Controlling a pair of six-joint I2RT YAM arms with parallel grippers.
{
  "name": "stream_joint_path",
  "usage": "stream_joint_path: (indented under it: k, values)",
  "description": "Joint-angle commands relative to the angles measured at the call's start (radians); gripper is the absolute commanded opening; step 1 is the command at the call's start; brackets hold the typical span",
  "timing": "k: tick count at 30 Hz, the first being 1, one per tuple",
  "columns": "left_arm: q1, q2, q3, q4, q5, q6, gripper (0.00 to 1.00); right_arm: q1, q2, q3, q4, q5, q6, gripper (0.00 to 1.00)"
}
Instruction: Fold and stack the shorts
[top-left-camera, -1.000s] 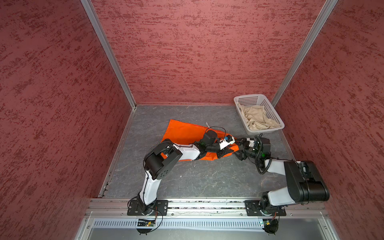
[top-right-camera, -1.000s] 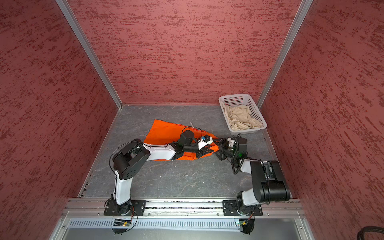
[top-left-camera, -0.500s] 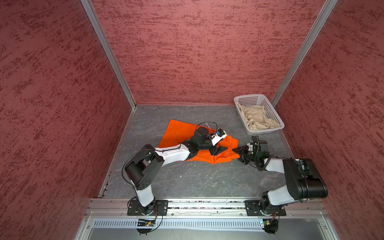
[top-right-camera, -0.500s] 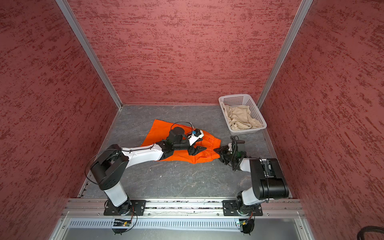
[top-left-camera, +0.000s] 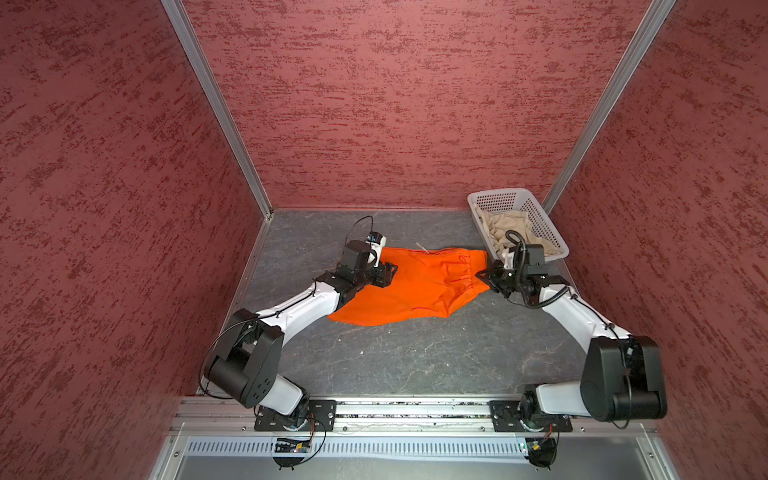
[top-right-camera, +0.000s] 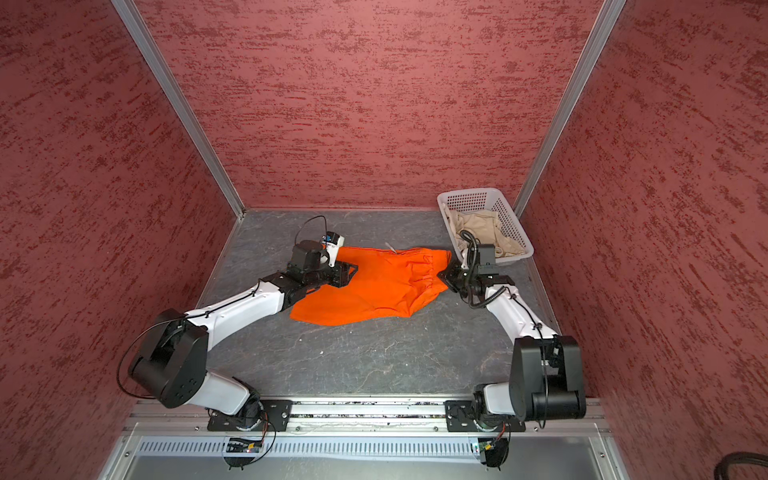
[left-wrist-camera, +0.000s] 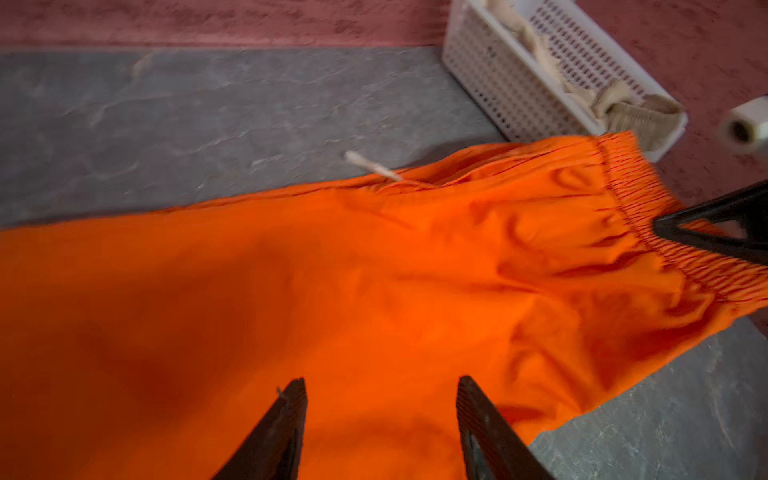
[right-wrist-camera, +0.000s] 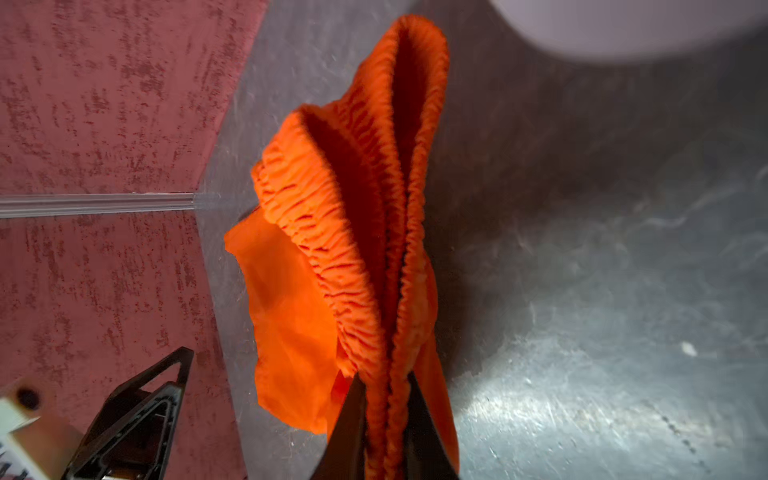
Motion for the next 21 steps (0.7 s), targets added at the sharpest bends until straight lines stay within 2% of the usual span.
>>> stream_joint_path:
  k: [1,7,12,17,21]
  values:
    - [0.046,-0.007,-0.030,-0.113,-0.014,-0.145,0.53,0.014,0.027,0.167,-0.238,0.121,-0.176,0.11]
    - [0.066,0.013,-0.071,-0.087,-0.047,-0.208,0.55,0.045,0.153,0.480,-0.433,0.253,-0.308,0.11]
    - [0.073,0.066,-0.105,0.000,0.002,-0.281,0.55,0.087,0.249,0.691,-0.516,0.332,-0.365,0.12]
    - [0.073,0.127,-0.127,0.094,0.052,-0.349,0.54,0.140,0.334,0.836,-0.566,0.405,-0.388,0.12]
    - [0.064,0.172,-0.127,0.123,0.063,-0.358,0.51,0.197,0.376,0.914,-0.582,0.457,-0.378,0.12]
